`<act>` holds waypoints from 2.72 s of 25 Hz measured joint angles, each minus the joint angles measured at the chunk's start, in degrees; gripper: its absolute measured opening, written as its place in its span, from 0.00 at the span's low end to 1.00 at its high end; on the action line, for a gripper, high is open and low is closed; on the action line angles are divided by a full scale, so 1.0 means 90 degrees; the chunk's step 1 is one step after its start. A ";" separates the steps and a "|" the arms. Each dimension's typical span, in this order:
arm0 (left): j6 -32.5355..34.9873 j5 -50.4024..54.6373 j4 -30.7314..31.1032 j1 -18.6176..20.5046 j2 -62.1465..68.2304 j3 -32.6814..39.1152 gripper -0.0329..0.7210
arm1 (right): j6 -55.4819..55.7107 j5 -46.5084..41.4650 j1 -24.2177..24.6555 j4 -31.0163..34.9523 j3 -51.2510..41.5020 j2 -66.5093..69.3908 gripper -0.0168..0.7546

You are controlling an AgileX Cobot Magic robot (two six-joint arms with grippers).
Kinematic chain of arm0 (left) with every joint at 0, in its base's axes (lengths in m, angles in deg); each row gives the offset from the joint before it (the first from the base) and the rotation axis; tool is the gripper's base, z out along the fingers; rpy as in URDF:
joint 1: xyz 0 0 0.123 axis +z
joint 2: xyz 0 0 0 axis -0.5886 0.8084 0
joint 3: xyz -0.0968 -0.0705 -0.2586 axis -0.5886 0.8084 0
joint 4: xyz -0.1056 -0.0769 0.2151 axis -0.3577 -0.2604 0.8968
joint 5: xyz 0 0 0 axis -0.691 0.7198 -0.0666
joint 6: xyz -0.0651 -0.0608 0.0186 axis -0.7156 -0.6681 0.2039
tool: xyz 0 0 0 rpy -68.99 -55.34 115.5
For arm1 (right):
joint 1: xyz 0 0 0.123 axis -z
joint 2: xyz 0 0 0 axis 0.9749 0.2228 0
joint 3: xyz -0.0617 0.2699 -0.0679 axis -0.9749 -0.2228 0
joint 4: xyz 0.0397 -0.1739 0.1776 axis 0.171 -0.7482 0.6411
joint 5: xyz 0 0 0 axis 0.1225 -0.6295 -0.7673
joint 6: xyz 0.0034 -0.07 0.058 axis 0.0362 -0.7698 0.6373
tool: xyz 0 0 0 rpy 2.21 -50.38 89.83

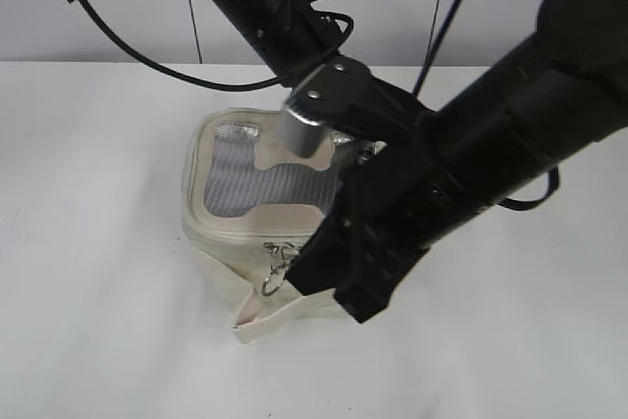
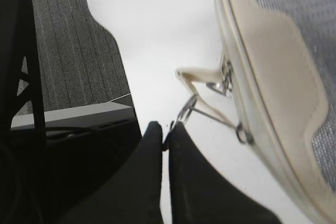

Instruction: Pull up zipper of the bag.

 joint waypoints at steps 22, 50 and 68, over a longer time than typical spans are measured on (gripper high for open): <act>-0.0007 -0.0010 0.0030 0.0000 -0.0002 0.0007 0.17 | 0.3160 0.0037 -0.0619 -0.1756 0.1146 0.0274 0.68; -0.3839 -0.0157 0.4085 0.1594 -0.2050 0.0007 0.45 | 0.6612 -0.0052 0.3497 -0.4539 0.1146 -0.0520 0.79; -0.4387 -0.0592 0.4166 0.2932 -0.6733 0.5072 0.45 | 0.7147 -0.2011 0.3982 -0.5821 -0.0105 -0.2643 0.79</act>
